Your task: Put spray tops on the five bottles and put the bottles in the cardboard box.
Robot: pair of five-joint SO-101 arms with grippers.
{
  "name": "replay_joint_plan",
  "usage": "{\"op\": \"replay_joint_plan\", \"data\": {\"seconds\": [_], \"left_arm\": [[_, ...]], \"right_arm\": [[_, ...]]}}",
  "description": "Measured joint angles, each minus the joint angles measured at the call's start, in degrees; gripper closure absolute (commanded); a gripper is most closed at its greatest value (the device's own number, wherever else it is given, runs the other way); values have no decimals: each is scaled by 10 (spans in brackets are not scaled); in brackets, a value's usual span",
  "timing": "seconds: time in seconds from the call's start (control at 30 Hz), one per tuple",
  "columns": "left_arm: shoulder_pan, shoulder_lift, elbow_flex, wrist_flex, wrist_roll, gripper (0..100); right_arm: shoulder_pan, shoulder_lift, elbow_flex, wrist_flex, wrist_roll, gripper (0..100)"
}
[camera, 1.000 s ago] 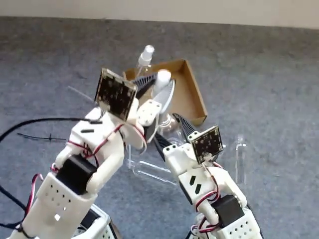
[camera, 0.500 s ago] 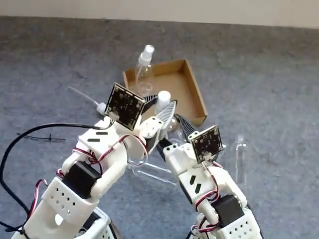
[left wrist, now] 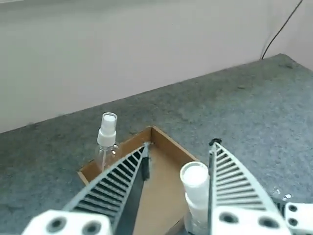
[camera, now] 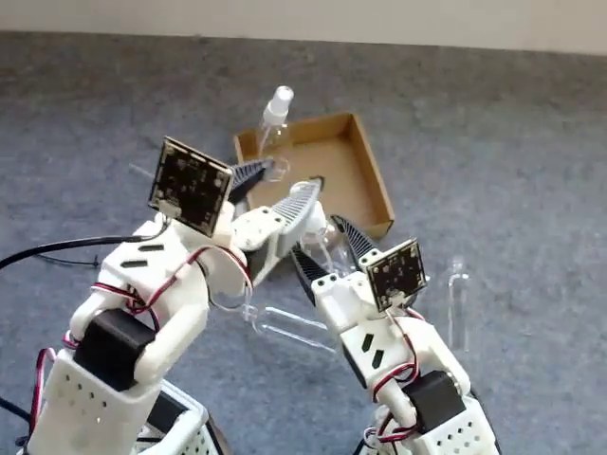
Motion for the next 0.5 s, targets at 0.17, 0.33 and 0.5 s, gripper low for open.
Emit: {"op": "replay_joint_plan", "data": {"seconds": [0.17, 0.33, 0.5], "left_arm": [[-25, 0, 24, 0, 0, 811], [-25, -5, 56, 0, 1, 811], [-25, -4, 66, -1, -55, 811]], "right_arm": [[0, 0, 0, 0, 0, 995], [2, 1, 2, 0, 0, 995], [1, 1, 8, 0, 2, 995]]}}
